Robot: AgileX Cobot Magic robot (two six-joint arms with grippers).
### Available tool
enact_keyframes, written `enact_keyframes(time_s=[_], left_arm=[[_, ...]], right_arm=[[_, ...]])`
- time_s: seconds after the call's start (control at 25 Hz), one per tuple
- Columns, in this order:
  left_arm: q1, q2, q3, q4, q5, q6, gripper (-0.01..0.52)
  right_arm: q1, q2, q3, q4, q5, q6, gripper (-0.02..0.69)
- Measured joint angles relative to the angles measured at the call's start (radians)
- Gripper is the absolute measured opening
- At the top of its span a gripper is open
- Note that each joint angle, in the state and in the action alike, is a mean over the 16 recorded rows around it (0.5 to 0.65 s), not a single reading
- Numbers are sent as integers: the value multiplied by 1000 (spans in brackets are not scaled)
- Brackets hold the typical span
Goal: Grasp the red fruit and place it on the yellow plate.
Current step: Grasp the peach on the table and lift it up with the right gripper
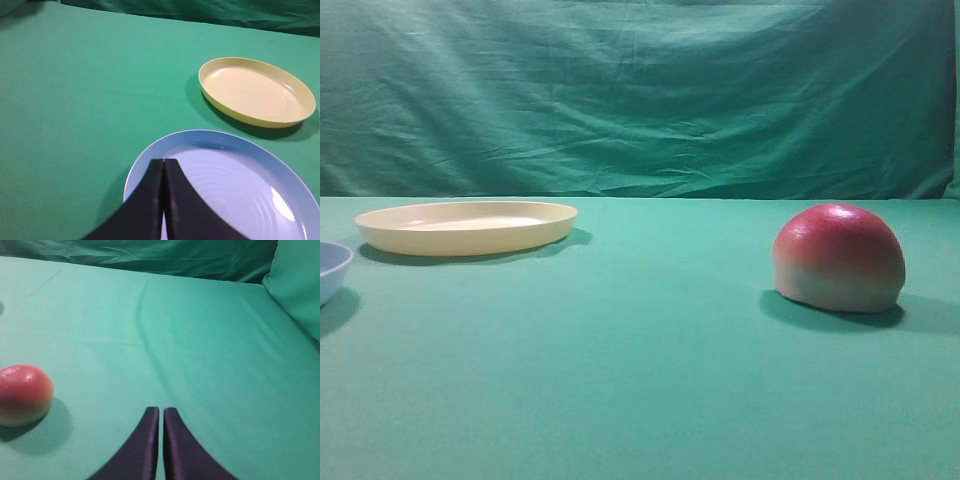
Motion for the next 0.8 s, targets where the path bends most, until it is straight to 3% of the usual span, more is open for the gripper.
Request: enact_keyframes(time_s=[0.8], left_arm=[[0, 0, 0, 0, 0, 0, 0]], right_arm=[[0, 0, 0, 0, 0, 0, 0]])
